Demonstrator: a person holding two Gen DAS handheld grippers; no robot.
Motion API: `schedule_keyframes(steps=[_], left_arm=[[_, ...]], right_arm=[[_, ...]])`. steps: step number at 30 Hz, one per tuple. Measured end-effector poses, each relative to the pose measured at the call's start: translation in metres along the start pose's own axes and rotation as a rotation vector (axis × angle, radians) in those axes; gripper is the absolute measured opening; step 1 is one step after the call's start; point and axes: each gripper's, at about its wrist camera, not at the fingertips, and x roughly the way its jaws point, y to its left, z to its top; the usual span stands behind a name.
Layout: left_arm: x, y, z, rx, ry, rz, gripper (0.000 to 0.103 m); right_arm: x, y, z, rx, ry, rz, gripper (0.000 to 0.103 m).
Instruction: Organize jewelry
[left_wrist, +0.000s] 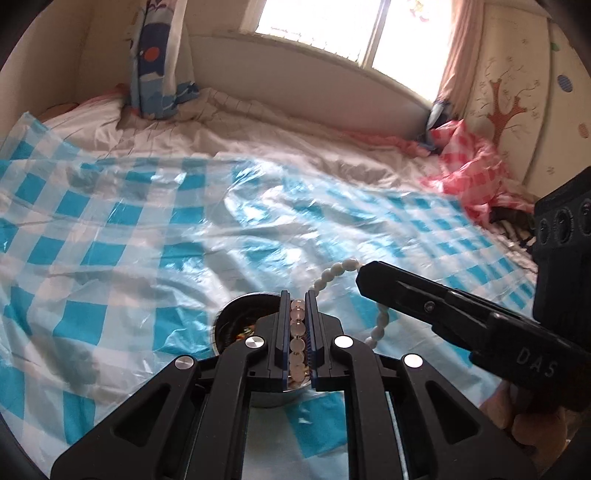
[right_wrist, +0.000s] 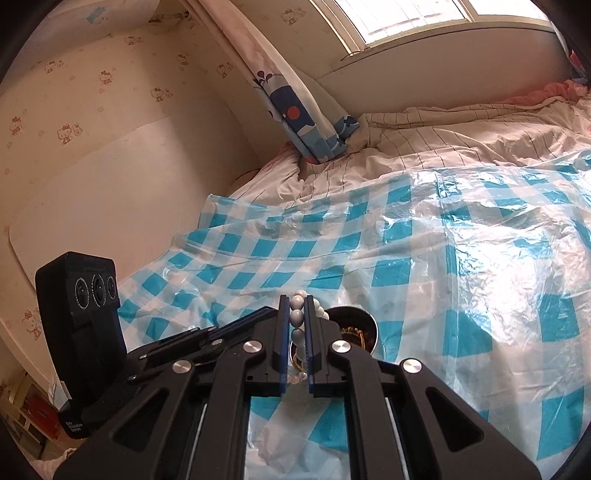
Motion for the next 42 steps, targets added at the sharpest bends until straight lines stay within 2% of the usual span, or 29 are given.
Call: schedule_keyframes(steps=[2,3,4,6,8,12,17,23,31,36,39,42], left_arm=[[0.014,0.016,-0.004,-0.043,0.062,0.069,0.010],[0.012,0.022,-0.007,-0.064,0.065,0.075,0.013],[0.006,0.027,-0.011,-0.069,0.056,0.089,0.022],[-0.008,0.032,-0.021,-0.063,0.036,0.119,0.039],[-0.018,0.036,-0.032,-0.074,0.046,0.127,0.041],[-0.034,0.034,-0.056,-0.072,0.072,0.125,0.049],[-0.047,0.016,-0.093,-0.047,0.123,0.122,0.058],[-0.057,0.001,-0.123,-0.016,0.156,0.137,0.068],[-0.054,-0.005,-0.138,0.051,0.195,0.172,0.080],[-0.054,-0.008,-0.139,0.078,0.179,0.211,0.084],[-0.057,-0.003,-0.137,0.057,0.153,0.233,0.087],[-0.053,0.004,-0.136,0.028,0.159,0.235,0.090]], right_arm=[[0.021,-0.003,0.001,-0.014,0.021,-0.022,0.008],[0.040,-0.006,-0.002,-0.017,0.080,-0.040,0.009],[0.056,-0.011,-0.006,-0.013,0.137,-0.056,0.009],[0.072,-0.020,-0.017,0.004,0.181,-0.086,0.009],[0.063,-0.024,-0.025,0.026,0.161,-0.087,0.010],[0.031,-0.020,-0.041,0.023,0.138,-0.104,0.021],[-0.003,-0.015,-0.076,0.033,0.163,-0.164,0.028],[-0.024,-0.006,-0.113,0.023,0.199,-0.258,0.034],[-0.039,-0.008,-0.139,0.013,0.235,-0.382,0.038],[-0.038,-0.012,-0.146,0.016,0.241,-0.420,0.046],[-0.035,-0.010,-0.148,-0.003,0.246,-0.430,0.049],[-0.032,-0.008,-0.151,-0.022,0.260,-0.425,0.061]])
